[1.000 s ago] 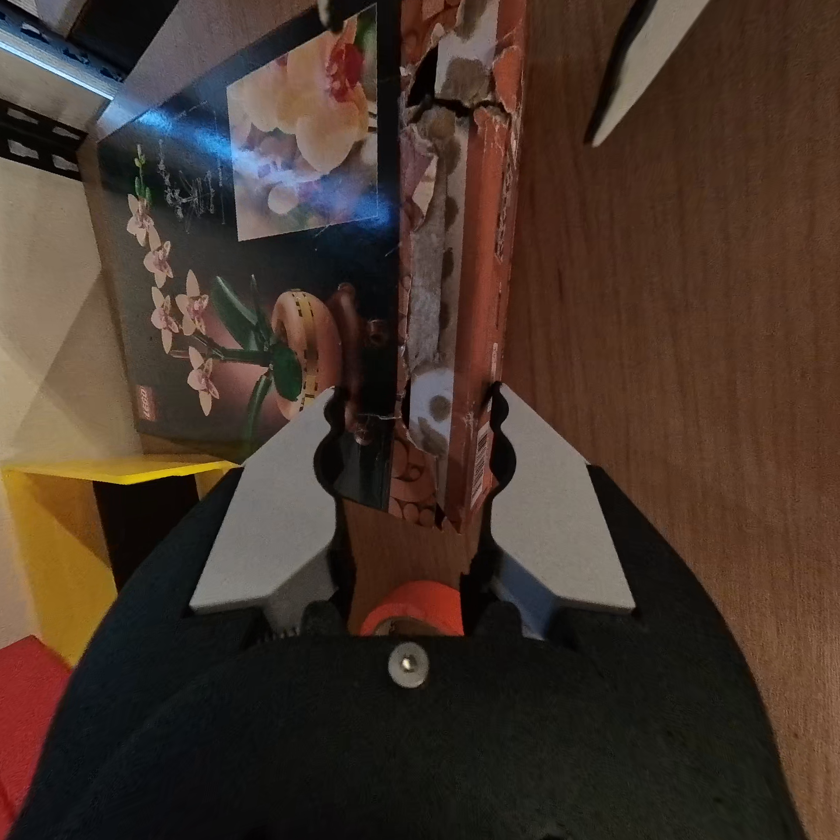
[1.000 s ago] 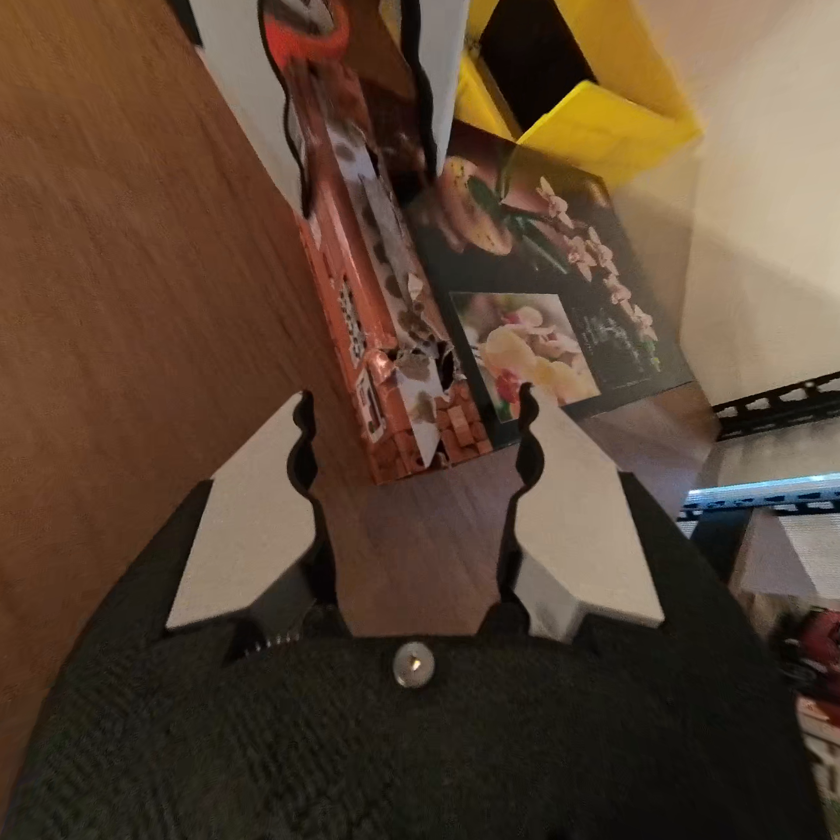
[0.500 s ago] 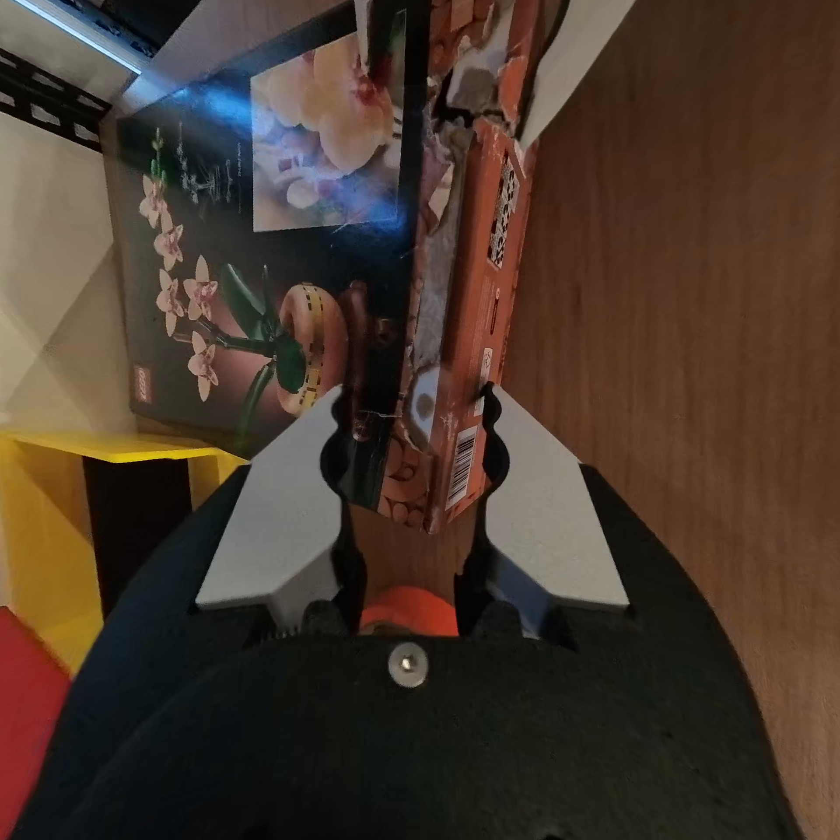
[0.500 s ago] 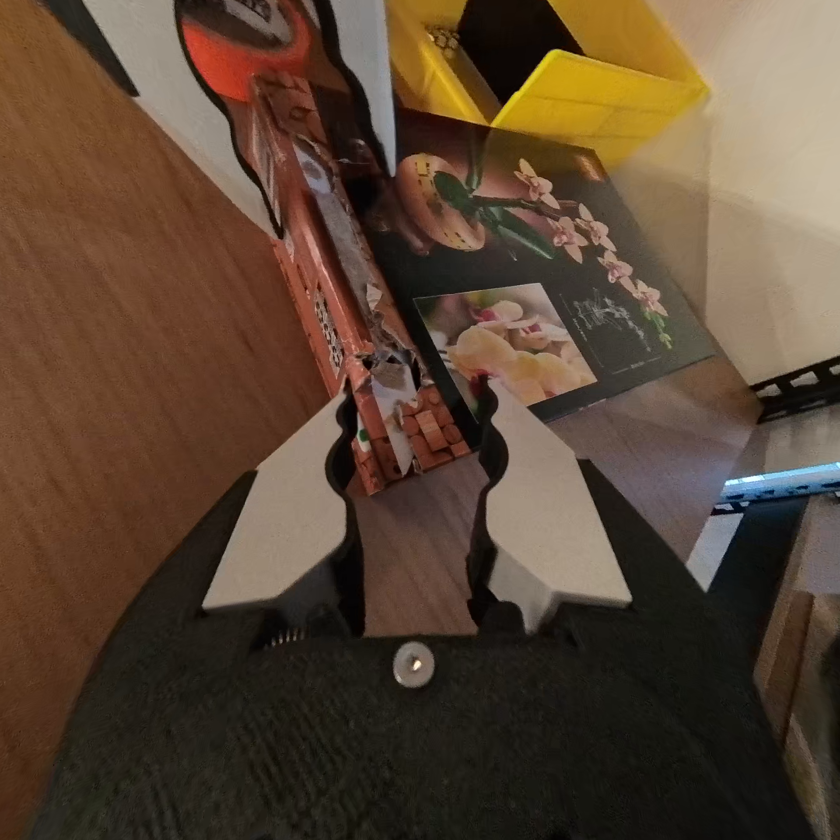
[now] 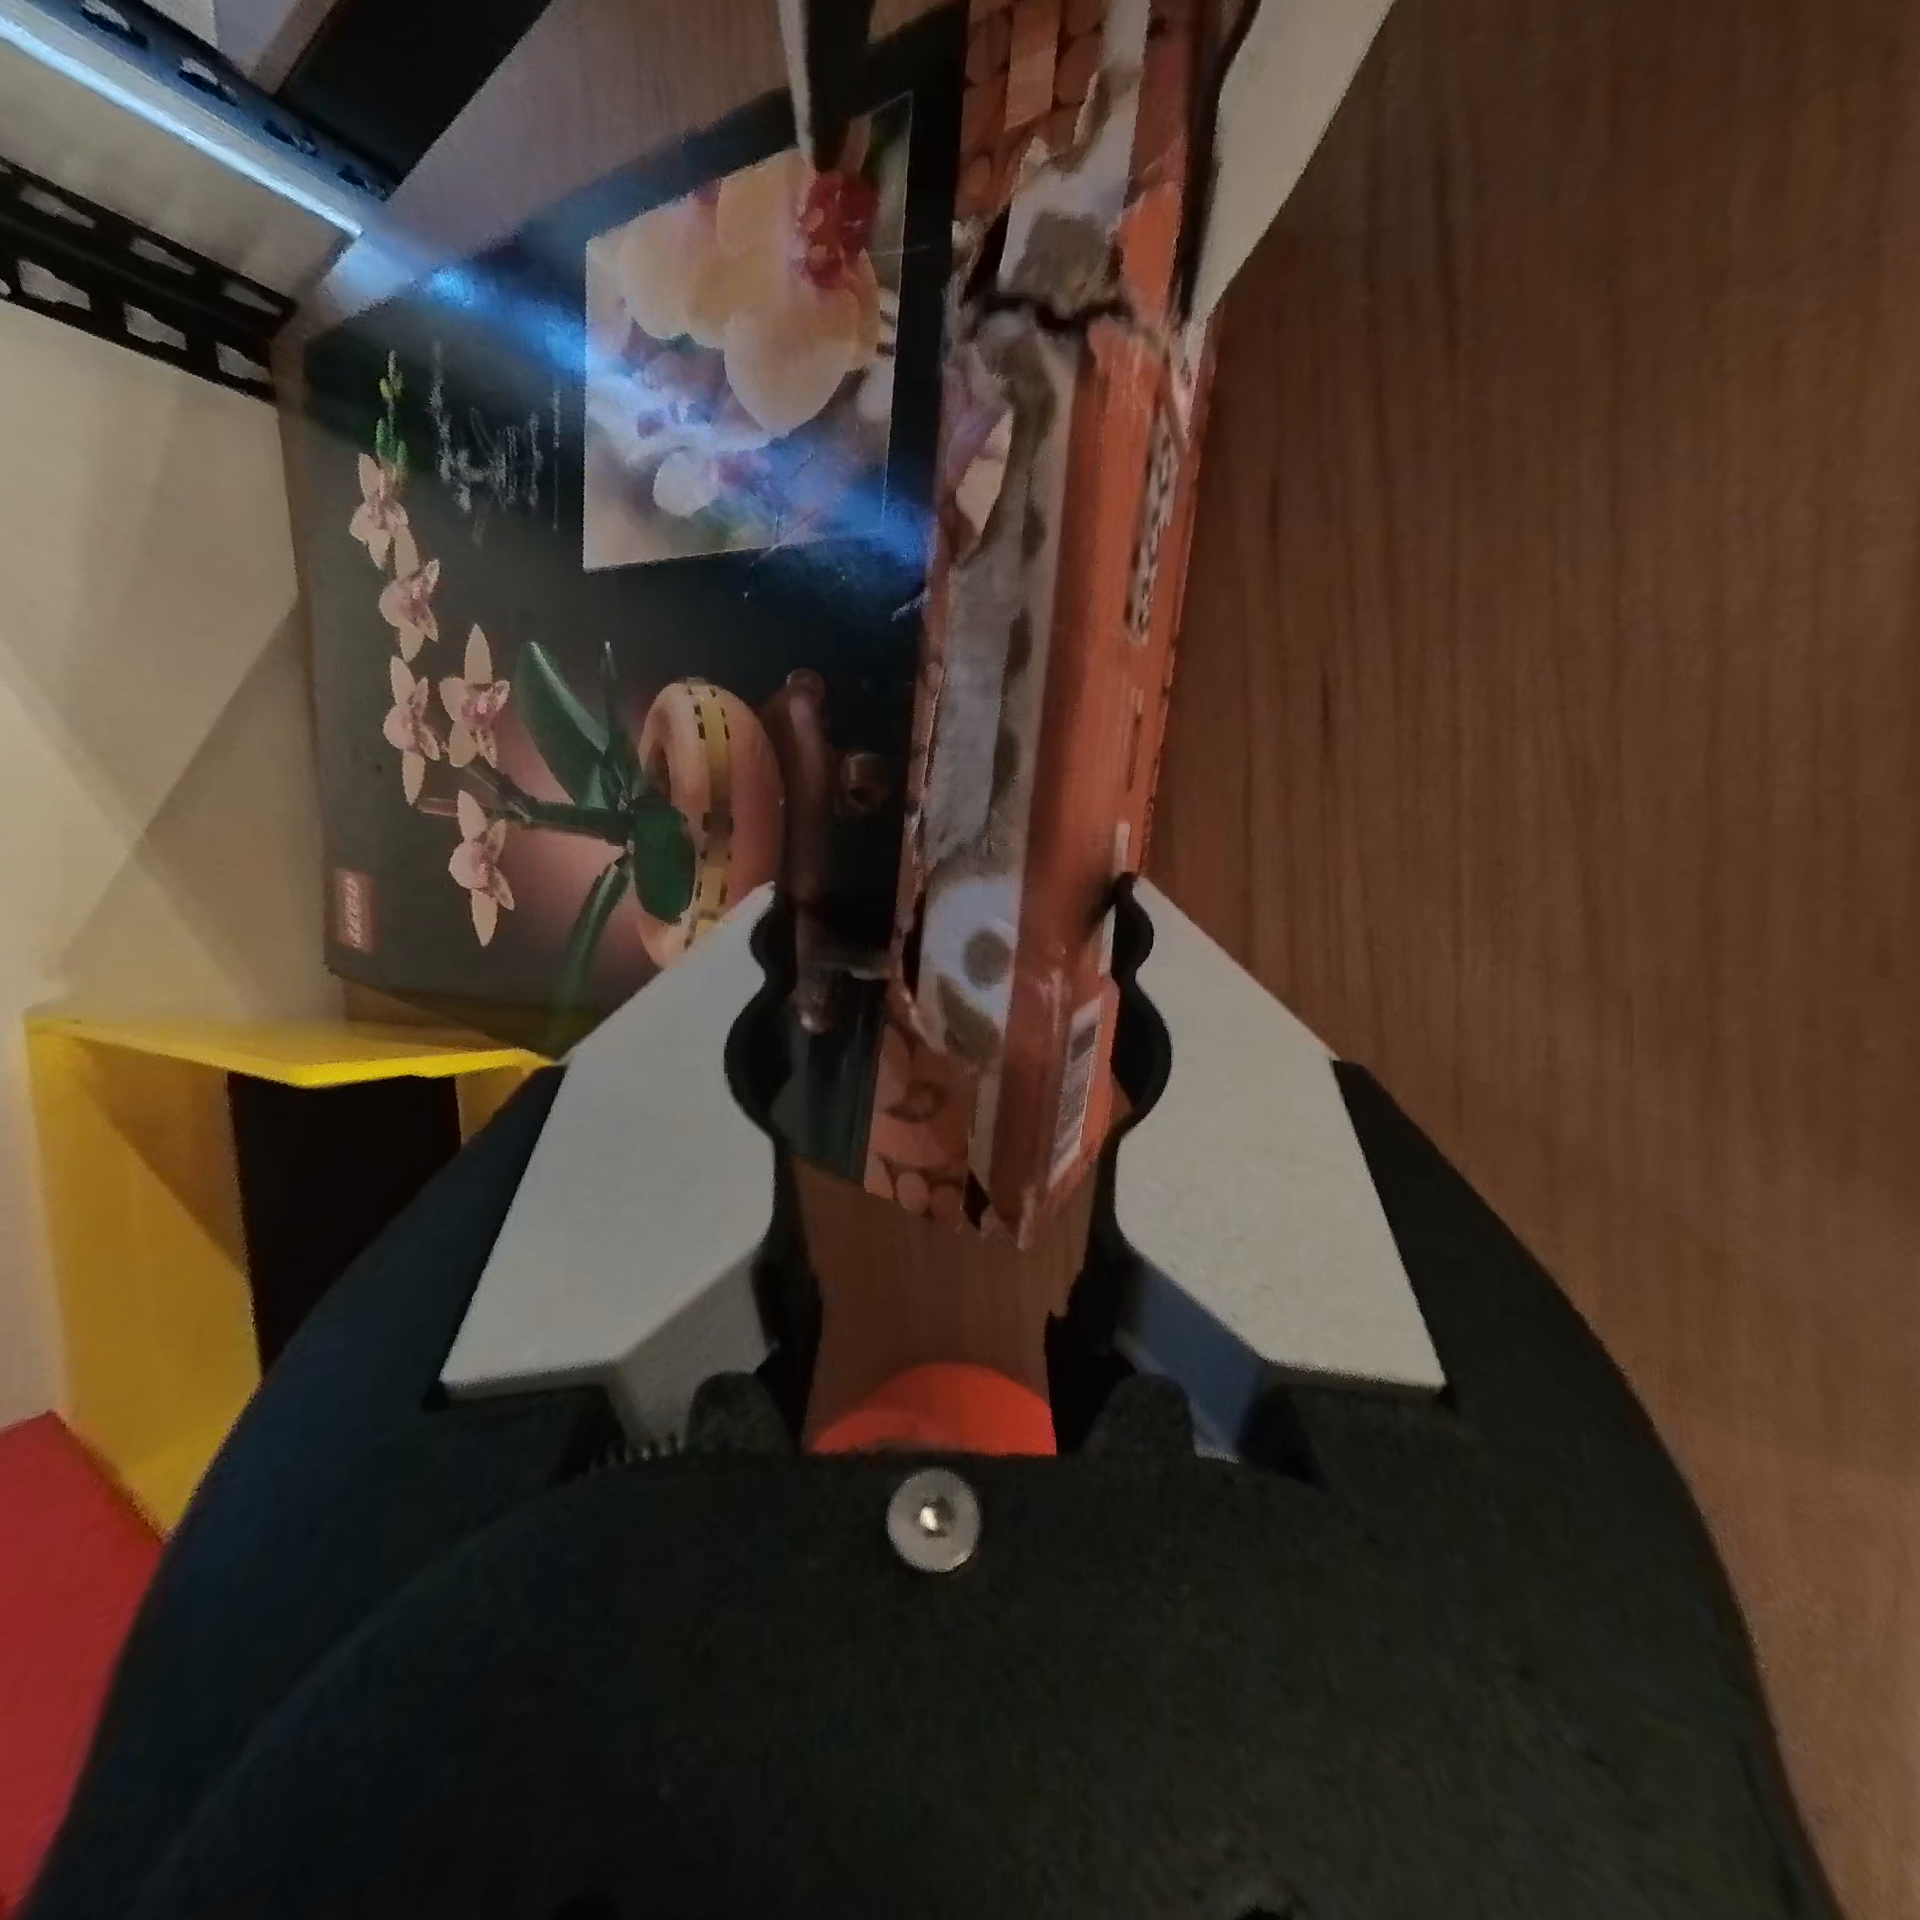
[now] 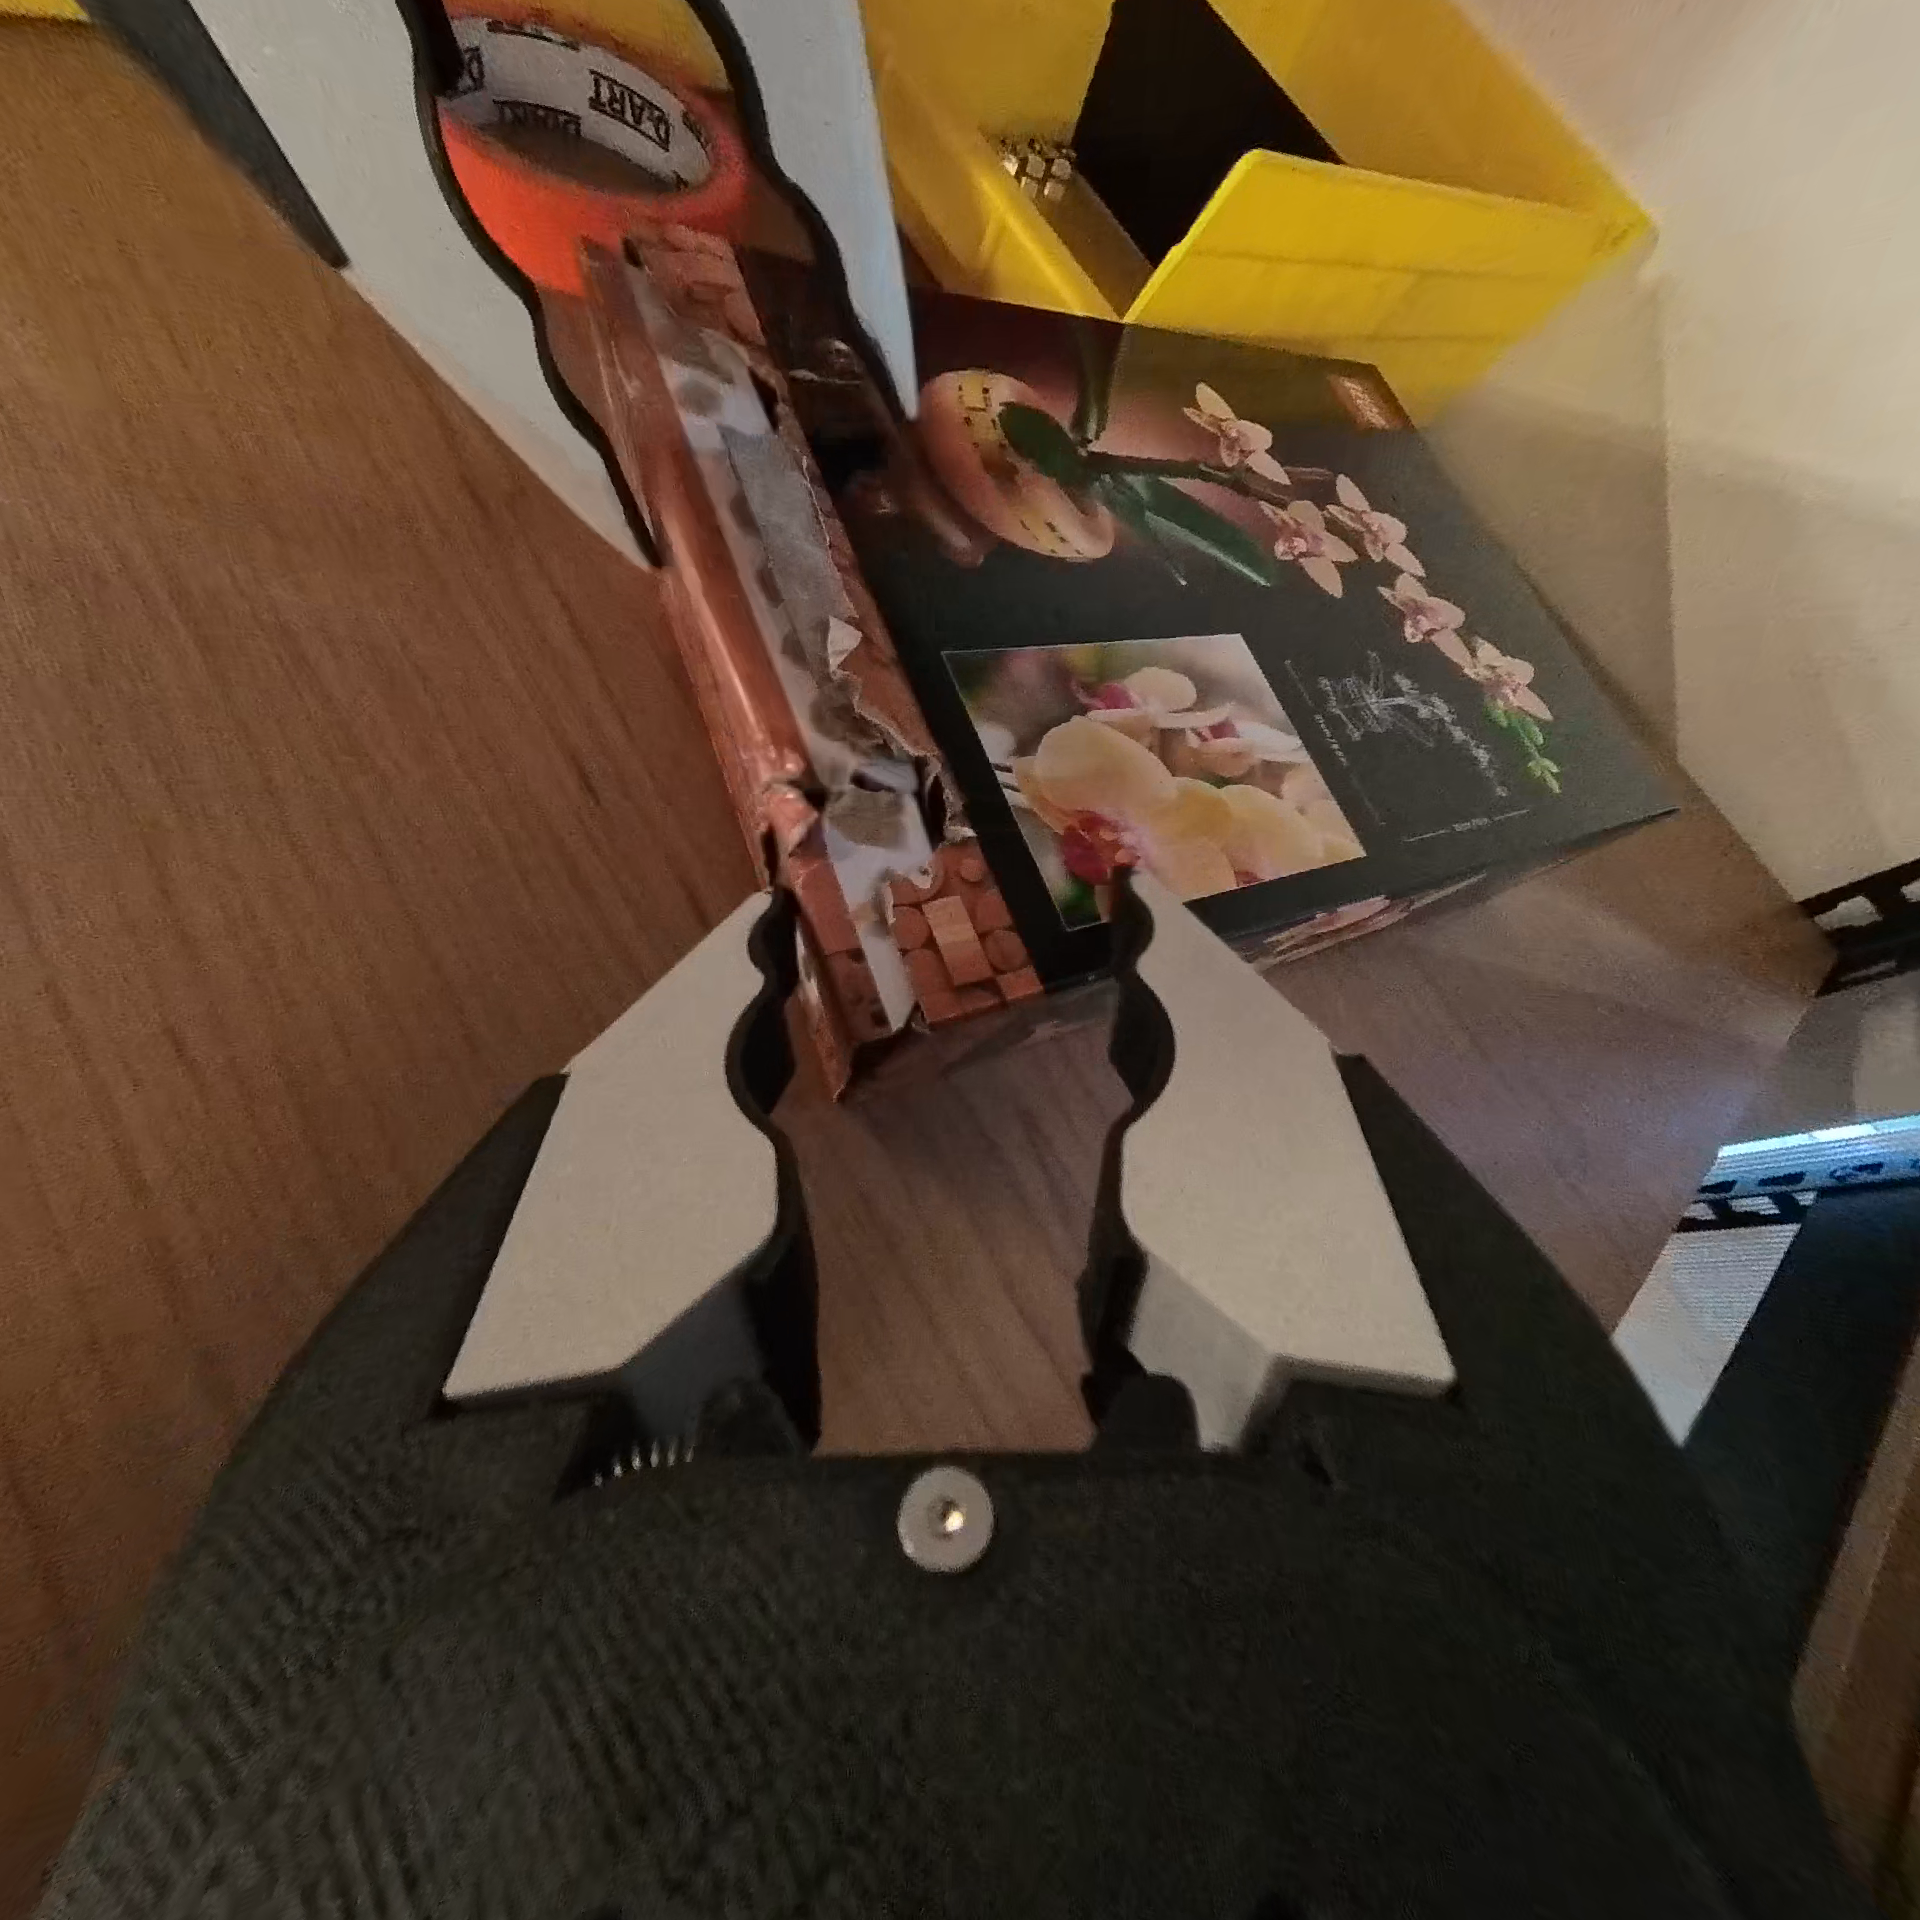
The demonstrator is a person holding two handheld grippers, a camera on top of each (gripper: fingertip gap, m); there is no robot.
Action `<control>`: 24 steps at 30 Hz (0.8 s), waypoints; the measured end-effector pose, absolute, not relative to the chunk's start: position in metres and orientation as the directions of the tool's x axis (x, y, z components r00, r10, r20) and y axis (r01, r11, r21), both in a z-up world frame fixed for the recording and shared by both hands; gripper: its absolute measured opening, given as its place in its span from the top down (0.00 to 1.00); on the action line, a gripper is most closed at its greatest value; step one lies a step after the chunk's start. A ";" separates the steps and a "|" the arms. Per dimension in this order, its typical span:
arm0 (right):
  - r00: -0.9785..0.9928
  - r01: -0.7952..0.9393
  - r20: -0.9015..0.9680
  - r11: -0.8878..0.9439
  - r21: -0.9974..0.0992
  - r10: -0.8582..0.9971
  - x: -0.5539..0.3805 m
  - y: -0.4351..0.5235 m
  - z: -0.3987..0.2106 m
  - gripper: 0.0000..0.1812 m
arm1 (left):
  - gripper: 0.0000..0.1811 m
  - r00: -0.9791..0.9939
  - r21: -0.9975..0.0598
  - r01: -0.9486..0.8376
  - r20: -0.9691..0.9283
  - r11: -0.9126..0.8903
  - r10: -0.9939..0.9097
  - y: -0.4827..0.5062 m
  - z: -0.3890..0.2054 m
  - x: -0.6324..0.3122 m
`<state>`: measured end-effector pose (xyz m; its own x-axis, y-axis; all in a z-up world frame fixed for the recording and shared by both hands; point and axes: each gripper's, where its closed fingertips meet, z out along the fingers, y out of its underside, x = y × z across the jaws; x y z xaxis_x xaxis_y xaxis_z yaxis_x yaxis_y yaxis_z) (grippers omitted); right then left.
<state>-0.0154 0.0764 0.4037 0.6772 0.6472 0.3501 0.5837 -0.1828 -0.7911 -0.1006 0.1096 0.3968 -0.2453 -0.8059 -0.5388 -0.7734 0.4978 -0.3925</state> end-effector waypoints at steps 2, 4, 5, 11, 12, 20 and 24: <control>0.683 0.561 0.325 -0.186 -0.806 0.654 -0.018 0.075 0.405 0.69 | 0.64 -0.262 -0.412 -0.748 -0.538 0.521 -0.802 0.103 0.401 -0.089; 0.687 0.555 0.323 -0.184 -0.811 0.651 -0.018 0.075 0.405 0.69 | 0.60 -0.305 -0.373 -0.754 -0.530 0.541 -0.791 0.100 0.395 -0.082; 0.687 0.556 0.327 -0.179 -0.812 0.649 -0.018 0.075 0.405 0.69 | 0.58 -0.317 -0.350 -0.760 -0.537 0.548 -0.782 0.103 0.391 -0.079; 0.708 0.501 0.266 -0.199 -0.842 0.654 -0.018 0.078 0.405 0.76 | 0.64 -0.326 -0.379 -0.763 -0.473 0.523 -0.819 0.108 0.387 -0.073; 0.710 0.486 0.251 -0.201 -0.850 0.658 -0.020 0.078 0.404 0.78 | 0.65 -0.324 -0.390 -0.763 -0.461 0.516 -0.827 0.108 0.387 -0.073; 0.688 0.516 0.269 -0.195 -0.834 0.674 -0.034 0.075 0.403 0.64 | 0.65 -0.298 -0.407 -0.741 -0.513 0.534 -0.805 0.110 0.388 -0.071; 0.651 0.545 0.296 -0.159 -0.823 0.699 -0.048 0.088 0.410 0.63 | 0.64 -0.298 -0.389 -0.747 -0.530 0.540 -0.794 0.110 0.389 -0.071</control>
<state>-0.0481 0.0876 0.4098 0.6507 0.6994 0.2956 0.5452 -0.1594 -0.8230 -0.0710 0.1097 0.3890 -0.2981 -0.7941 -0.5296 -0.7466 0.5397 -0.3889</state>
